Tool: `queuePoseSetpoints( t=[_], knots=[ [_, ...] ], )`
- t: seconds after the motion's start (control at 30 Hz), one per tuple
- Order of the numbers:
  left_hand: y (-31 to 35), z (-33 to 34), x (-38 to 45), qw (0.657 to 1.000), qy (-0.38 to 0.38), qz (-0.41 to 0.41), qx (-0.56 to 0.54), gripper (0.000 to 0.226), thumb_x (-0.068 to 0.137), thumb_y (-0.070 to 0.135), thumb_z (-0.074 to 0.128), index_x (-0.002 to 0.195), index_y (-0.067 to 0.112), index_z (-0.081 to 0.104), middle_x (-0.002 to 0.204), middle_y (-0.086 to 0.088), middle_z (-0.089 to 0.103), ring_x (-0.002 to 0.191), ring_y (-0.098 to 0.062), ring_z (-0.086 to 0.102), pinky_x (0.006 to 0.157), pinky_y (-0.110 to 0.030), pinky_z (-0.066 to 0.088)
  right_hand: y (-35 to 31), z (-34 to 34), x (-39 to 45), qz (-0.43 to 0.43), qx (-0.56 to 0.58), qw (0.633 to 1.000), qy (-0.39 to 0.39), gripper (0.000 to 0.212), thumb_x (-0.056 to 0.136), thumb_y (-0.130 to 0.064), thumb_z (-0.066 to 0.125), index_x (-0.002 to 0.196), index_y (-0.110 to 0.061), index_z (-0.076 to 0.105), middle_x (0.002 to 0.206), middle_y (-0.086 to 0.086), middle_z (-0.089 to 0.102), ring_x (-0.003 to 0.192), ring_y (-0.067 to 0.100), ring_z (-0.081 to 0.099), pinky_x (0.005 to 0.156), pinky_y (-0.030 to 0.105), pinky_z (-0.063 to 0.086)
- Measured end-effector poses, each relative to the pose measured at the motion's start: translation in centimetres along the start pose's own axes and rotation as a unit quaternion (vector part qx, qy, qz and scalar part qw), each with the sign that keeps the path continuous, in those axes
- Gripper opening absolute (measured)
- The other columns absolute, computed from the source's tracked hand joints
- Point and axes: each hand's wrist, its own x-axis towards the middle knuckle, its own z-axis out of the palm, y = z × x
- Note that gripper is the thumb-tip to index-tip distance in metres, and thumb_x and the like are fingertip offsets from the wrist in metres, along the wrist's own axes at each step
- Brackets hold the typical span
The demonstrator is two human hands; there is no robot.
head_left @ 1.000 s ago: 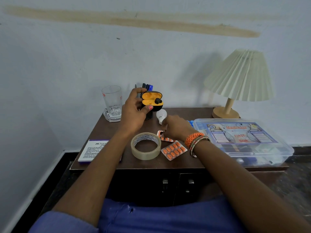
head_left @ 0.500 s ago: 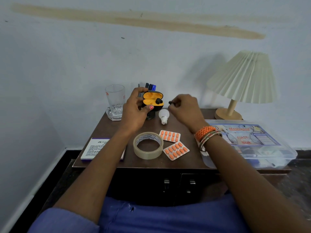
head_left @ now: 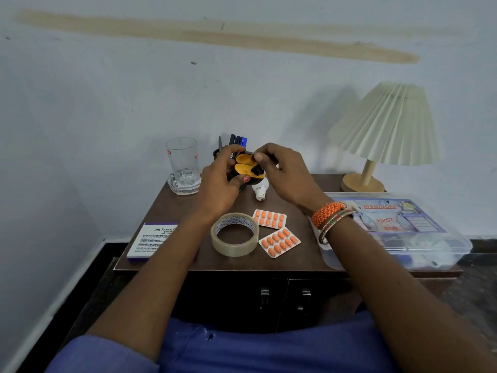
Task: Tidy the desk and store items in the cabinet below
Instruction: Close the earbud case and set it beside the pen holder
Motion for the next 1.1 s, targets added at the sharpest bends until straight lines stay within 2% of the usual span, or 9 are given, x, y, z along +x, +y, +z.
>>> queuePoseSetpoints(
  t=[0.07, 0.27, 0.43, 0.53, 0.67, 0.8, 0.9, 1.0, 1.1],
  knots=[
    [0.0, 0.1, 0.0, 1.000, -0.005, 0.007, 0.007, 0.053, 0.082, 0.004, 0.067, 0.127, 0.023, 0.047, 0.112, -0.007, 0.066, 0.102, -0.015, 0.064, 0.093, -0.028, 0.051, 0.1, 0.0, 0.0, -0.008, 0.002, 1.000, 0.001, 0.016, 0.097, -0.014, 0.051, 0.102, -0.005, 0.064, 0.088, 0.007, 0.067, 0.077, 0.012, 0.058, 0.064, 0.008, 0.043],
    [0.2, 0.3, 0.0, 0.999, -0.013, 0.024, 0.018, 0.051, 0.083, 0.002, 0.066, 0.126, 0.024, 0.048, 0.106, 0.002, 0.065, 0.095, -0.007, 0.063, 0.079, -0.002, 0.046, 0.1, 0.0, -0.1, -0.036, -0.052, 0.998, -0.002, 0.008, 0.094, -0.012, 0.054, 0.102, -0.009, 0.053, 0.084, 0.001, 0.060, 0.076, 0.020, 0.060, 0.067, 0.040, 0.053],
    [0.4, 0.4, -0.2, 0.999, -0.022, 0.025, -0.001, 0.050, 0.082, 0.000, 0.066, 0.123, 0.025, 0.050, 0.100, 0.007, 0.065, 0.090, 0.003, 0.063, 0.078, -0.004, 0.047, -0.1, 0.2, -0.3, -0.048, -0.092, 0.995, -0.009, 0.006, 0.092, -0.012, 0.055, 0.095, -0.012, 0.060, 0.083, 0.002, 0.065, 0.076, 0.018, 0.055, 0.068, 0.037, 0.049],
    [0.3, 0.4, -0.1, 1.000, -0.017, 0.013, -0.016, 0.051, 0.082, 0.000, 0.066, 0.124, 0.025, 0.050, 0.104, 0.000, 0.068, 0.094, -0.006, 0.066, 0.084, -0.017, 0.052, -0.2, 0.1, -0.2, -0.047, -0.103, 0.994, 0.004, 0.019, 0.091, -0.008, 0.053, 0.097, -0.012, 0.070, 0.088, 0.005, 0.068, 0.083, 0.019, 0.056, 0.073, 0.037, 0.048],
    [0.1, 0.2, -0.1, 1.000, -0.015, -0.001, -0.018, 0.051, 0.083, 0.003, 0.067, 0.126, 0.025, 0.049, 0.108, -0.004, 0.068, 0.098, -0.011, 0.066, 0.089, -0.026, 0.053, -0.4, 0.0, -0.2, -0.041, -0.147, 0.988, -0.029, 0.041, 0.082, 0.004, 0.053, 0.112, -0.018, 0.070, 0.100, 0.006, 0.057, 0.095, 0.020, 0.051, 0.073, 0.032, 0.048],
    [0.2, 0.2, 0.0, 1.000, -0.005, -0.011, -0.017, 0.053, 0.083, 0.007, 0.068, 0.127, 0.028, 0.047, 0.112, -0.004, 0.067, 0.102, -0.015, 0.064, 0.091, -0.033, 0.053, -0.6, -0.2, -0.3, -0.034, -0.107, 0.989, 0.100, 0.044, 0.079, 0.007, 0.046, 0.112, -0.014, 0.066, 0.101, 0.009, 0.058, 0.096, 0.021, 0.055, 0.072, 0.031, 0.048],
    [0.3, 0.3, 0.0, 0.999, -0.010, -0.021, -0.022, 0.054, 0.083, 0.006, 0.068, 0.127, 0.027, 0.047, 0.113, -0.003, 0.066, 0.105, -0.016, 0.064, 0.093, -0.036, 0.053, -0.2, -0.3, -0.2, 0.014, -0.063, 0.986, 0.156, 0.035, 0.085, 0.000, 0.048, 0.113, -0.013, 0.063, 0.103, 0.007, 0.061, 0.093, 0.016, 0.057, 0.076, 0.025, 0.047],
    [0.5, 0.2, -0.1, 0.999, -0.022, -0.022, -0.040, 0.053, 0.083, 0.005, 0.067, 0.127, 0.026, 0.047, 0.109, 0.001, 0.067, 0.102, -0.012, 0.064, 0.092, -0.033, 0.053, 0.5, -0.8, 0.0, 0.150, 0.052, 0.981, 0.110, 0.024, 0.094, -0.018, 0.053, 0.115, -0.016, 0.064, 0.104, 0.002, 0.063, 0.095, 0.014, 0.059, 0.078, 0.023, 0.048],
    [0.7, 0.2, -0.1, 0.997, -0.032, -0.028, -0.067, 0.052, 0.082, 0.004, 0.067, 0.127, 0.024, 0.049, 0.111, -0.003, 0.068, 0.100, -0.013, 0.065, 0.090, -0.033, 0.054, 1.0, -1.5, 0.3, 0.343, 0.307, 0.888, -0.016, 0.030, 0.094, -0.032, 0.056, 0.117, -0.015, 0.063, 0.109, 0.008, 0.066, 0.098, 0.024, 0.065, 0.084, 0.035, 0.053]
  ],
)
